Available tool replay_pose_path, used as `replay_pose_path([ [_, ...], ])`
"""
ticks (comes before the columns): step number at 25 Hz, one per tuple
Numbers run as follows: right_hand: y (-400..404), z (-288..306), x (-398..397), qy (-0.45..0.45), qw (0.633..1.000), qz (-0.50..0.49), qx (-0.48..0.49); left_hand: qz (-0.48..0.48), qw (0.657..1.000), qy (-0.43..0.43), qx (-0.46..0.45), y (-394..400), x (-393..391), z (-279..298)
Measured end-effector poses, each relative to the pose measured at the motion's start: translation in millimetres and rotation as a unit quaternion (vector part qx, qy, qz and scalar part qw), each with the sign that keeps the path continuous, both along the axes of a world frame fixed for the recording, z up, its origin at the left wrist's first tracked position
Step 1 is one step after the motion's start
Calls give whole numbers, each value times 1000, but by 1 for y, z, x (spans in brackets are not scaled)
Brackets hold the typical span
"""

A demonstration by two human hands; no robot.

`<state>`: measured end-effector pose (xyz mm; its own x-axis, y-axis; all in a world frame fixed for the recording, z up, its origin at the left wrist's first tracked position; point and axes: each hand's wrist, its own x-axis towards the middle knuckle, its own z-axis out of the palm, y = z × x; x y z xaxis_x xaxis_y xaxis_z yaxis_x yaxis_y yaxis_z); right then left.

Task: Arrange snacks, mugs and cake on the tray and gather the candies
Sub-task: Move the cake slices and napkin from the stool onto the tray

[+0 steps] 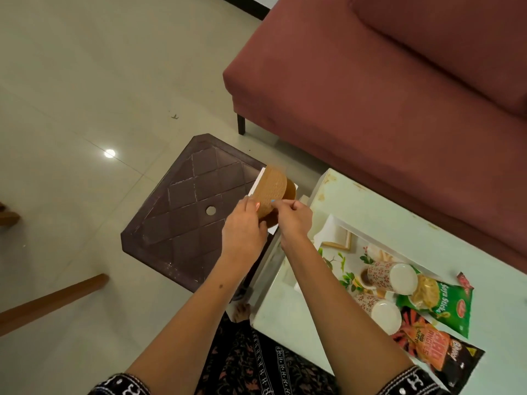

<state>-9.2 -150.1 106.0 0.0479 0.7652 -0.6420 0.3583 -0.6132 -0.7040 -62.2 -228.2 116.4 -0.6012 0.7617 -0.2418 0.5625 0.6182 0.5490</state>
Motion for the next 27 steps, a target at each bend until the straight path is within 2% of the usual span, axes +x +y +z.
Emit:
replay_pose_path([
  [3,-10,15,6,-9,998,28,56,-9,998,34,-60,1,8,1],
  [7,-18,34,14,-3,987,97,129,-11,996,68,-59,0,20,7],
  [11,-20,43,42,-42,978,58,195,12,1000,2,-19,-1,46,9],
  [15,-20,35,103,-61,990,69,103,3,997,-68,29,-5,89,-3],
  [18,-26,25,148,-100,985,84,112,-14,987,-156,42,-1,129,-12],
  [23,-24,-7,210,-142,979,108,95,-68,978,-196,-21,11,174,-38],
  [27,-22,-39,237,-137,984,99,59,-122,979,-154,-60,24,195,-67],
])
